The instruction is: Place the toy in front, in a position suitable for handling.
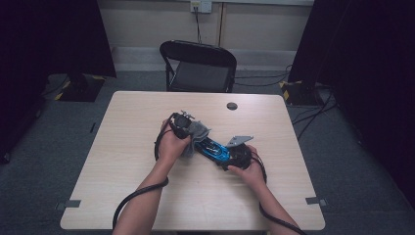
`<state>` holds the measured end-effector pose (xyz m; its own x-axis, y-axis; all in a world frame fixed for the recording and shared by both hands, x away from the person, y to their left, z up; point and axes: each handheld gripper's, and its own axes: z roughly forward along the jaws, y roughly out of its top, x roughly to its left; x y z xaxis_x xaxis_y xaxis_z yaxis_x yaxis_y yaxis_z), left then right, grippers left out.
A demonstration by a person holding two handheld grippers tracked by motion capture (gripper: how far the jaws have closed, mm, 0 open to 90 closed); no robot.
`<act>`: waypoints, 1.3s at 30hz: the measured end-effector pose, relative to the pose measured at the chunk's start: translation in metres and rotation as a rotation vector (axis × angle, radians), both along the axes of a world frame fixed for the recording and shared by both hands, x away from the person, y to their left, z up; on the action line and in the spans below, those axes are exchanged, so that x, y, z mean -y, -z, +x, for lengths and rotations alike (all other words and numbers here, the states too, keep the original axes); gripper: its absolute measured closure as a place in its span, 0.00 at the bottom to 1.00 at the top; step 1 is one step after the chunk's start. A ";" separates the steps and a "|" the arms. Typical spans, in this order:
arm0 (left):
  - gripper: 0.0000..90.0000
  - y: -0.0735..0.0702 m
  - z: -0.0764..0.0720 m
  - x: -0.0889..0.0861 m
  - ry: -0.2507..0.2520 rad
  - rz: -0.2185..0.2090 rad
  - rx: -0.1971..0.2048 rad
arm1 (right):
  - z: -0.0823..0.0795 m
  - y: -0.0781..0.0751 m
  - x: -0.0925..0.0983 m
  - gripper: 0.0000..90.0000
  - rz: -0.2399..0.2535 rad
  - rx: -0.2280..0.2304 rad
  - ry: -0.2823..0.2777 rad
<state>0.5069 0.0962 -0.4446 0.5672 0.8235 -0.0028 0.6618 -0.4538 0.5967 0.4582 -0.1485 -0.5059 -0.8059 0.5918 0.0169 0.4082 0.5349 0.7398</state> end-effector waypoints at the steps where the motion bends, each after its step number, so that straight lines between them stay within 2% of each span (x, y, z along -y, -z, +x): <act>1: 0.92 0.000 0.000 -0.001 -0.003 0.001 0.000 | 0.000 0.000 0.000 0.28 0.000 0.000 0.000; 9: 0.92 0.001 0.001 -0.002 -0.008 0.011 0.001 | 0.000 0.000 0.000 0.28 0.000 0.000 0.000; 11: 0.92 0.002 0.001 -0.002 -0.027 0.010 0.008 | 0.000 0.000 0.000 0.28 0.000 0.000 0.000; 22: 0.92 0.004 0.004 -0.008 -0.049 0.045 -0.005 | 0.000 0.000 0.000 0.28 0.000 0.000 0.000; 24: 0.92 0.004 0.005 -0.008 -0.053 0.039 -0.008 | 0.000 0.000 0.000 0.28 0.000 0.000 0.000; 31: 0.92 0.003 0.007 -0.011 -0.064 0.053 0.004 | 0.000 0.000 0.000 0.28 0.000 0.000 0.000; 39: 0.92 0.002 0.010 -0.015 -0.078 0.046 0.018 | 0.000 0.000 0.000 0.28 0.000 0.000 0.000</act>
